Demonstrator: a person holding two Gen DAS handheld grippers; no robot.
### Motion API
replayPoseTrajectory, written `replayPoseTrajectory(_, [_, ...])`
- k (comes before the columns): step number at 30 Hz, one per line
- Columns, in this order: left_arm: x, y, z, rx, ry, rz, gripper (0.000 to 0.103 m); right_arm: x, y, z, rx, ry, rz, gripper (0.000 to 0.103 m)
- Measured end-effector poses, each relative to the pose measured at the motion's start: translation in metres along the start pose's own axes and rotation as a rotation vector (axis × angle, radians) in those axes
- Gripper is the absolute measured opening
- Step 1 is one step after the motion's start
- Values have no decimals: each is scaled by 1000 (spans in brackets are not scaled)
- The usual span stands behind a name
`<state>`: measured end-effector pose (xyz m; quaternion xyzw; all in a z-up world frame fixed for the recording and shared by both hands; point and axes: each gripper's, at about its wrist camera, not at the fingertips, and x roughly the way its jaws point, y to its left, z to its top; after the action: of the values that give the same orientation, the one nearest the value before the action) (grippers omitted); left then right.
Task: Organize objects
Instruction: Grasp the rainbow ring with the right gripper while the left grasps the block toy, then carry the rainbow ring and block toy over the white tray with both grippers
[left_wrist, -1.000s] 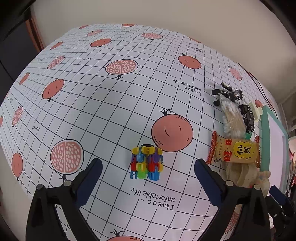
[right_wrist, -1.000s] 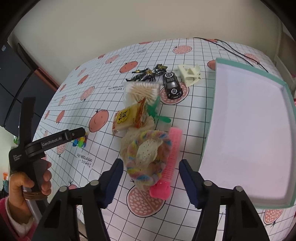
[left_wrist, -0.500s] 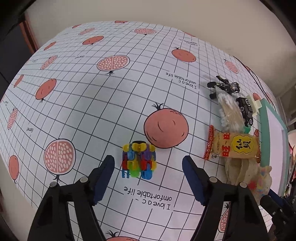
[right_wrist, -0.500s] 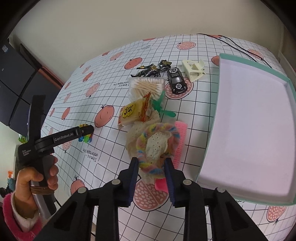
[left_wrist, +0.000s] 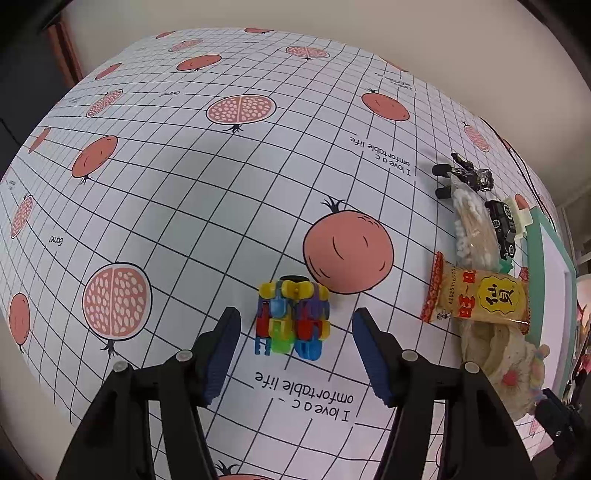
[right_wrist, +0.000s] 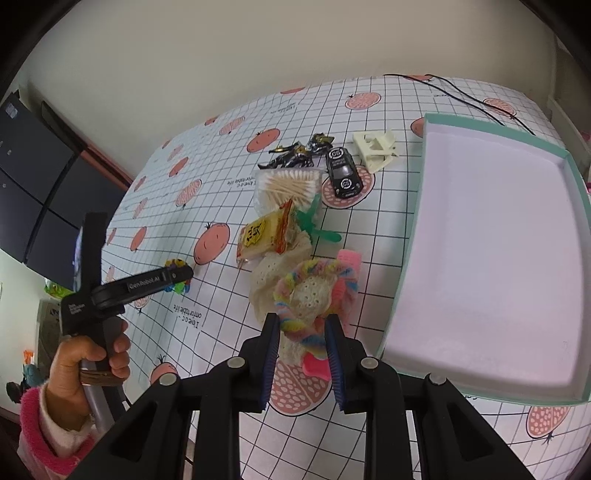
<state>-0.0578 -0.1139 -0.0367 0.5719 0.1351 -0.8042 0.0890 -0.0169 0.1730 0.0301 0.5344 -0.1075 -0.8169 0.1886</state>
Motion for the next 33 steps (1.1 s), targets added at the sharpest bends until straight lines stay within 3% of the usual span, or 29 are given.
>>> replayPoseTrajectory(1, [0,0,0,-1,1,0,56,-1,0,0,0,-3,-2,26])
replayPoseTrajectory(8, [6,2,0,-12,21,0,51,-5,-1,0,-12,-17,-14,23])
replayPoseTrajectory(11, [7,3,0,-17,24,-1,45,-9,0,2,-15,-32,-10,9])
replayPoseTrajectory(13, [7,4,0,-19,26,-8,39,-11,-1,2,-13,-36,-10,9])
replayPoseTrajectory(21, [5,5,1,-16,17,-14,38,-18,-5,3,1,-70,-15,9])
replayPoseTrajectory(33, [-25,2,8,-33,-143,6,38,-24,-11,5,24,-107,-32,9])
